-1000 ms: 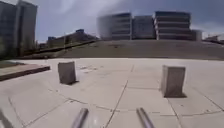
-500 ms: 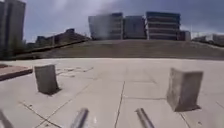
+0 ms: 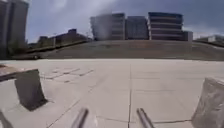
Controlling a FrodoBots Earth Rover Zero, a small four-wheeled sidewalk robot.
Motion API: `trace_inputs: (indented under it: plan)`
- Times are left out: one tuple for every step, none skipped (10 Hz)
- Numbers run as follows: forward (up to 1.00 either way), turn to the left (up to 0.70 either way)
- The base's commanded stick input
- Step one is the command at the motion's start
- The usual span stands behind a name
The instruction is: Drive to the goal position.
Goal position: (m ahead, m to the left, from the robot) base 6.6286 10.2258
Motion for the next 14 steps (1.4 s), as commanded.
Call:
trace_inputs:
  plan:
    - [1.00,0.00]
    - [1.00,0.00]
    - [1.00,0.00]
    - [1.00,0.00]
    - [1.00,0.00]
    - [1.00,0.00]
    - [1.00,0.29]
    - [1.00,0.38]
    - [1.00,0.40]
    - [1.00,0.40]
    - [1.00,0.40]
    - [1.00,0.40]
    - [1.00,0.40]
    - [1.00,0.40]
